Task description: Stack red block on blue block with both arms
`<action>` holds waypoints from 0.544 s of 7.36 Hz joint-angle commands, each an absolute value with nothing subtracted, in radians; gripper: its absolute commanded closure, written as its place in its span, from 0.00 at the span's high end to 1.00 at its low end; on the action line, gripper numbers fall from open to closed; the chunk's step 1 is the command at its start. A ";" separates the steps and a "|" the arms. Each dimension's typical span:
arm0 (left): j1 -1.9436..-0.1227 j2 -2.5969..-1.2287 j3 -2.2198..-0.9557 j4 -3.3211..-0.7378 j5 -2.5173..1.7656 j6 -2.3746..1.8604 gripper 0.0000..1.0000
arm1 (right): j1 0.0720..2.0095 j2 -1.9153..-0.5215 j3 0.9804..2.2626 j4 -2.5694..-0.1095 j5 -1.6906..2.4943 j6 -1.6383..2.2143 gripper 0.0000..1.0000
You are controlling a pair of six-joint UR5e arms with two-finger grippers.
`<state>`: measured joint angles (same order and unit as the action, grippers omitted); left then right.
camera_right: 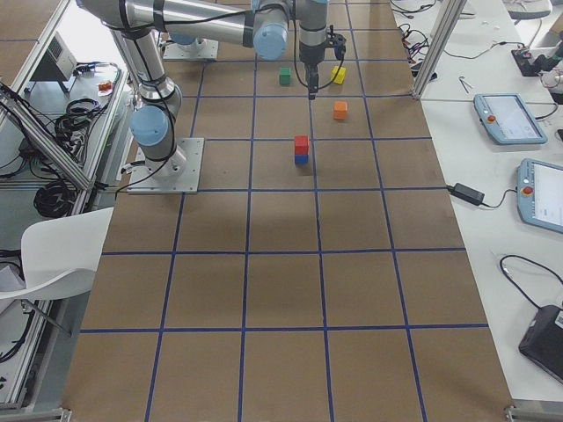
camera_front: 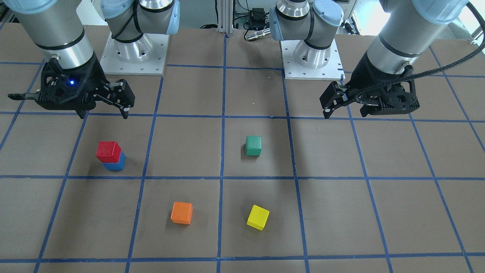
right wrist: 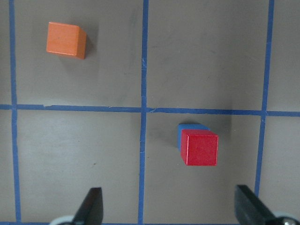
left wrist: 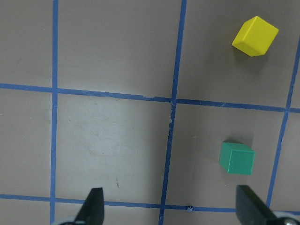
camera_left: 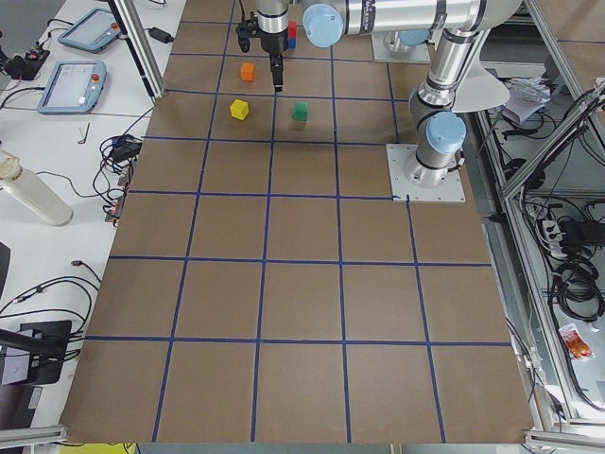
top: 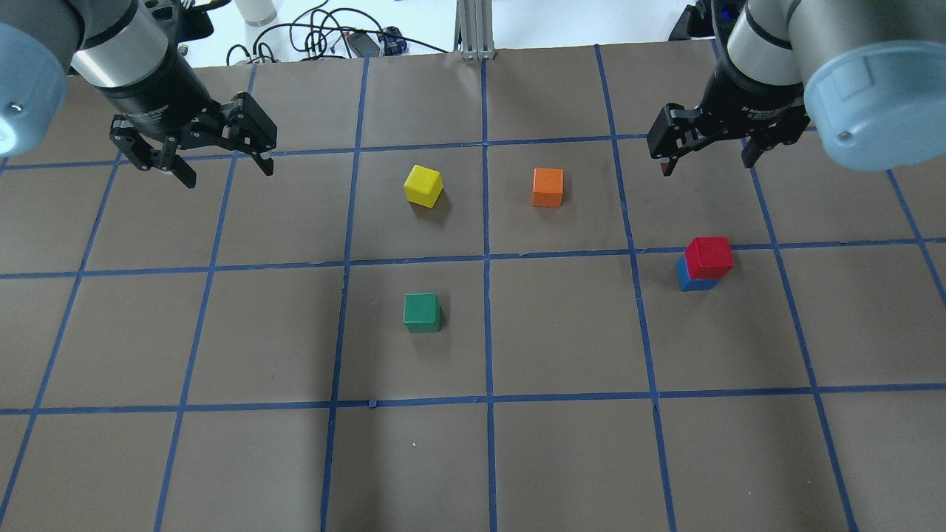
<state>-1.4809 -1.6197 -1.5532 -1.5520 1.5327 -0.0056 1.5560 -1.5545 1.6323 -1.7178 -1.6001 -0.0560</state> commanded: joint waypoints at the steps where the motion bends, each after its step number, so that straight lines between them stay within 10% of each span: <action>1: -1.563 -1.621 -1.540 -1.549 1.580 -0.014 1.00 | 1.571 -1.555 1.595 -1.692 -1.594 -0.034 1.00; 4: -1.600 -1.598 -1.572 -1.526 1.595 -0.012 1.00 | 1.568 -1.554 1.591 -1.695 -1.577 -0.023 1.00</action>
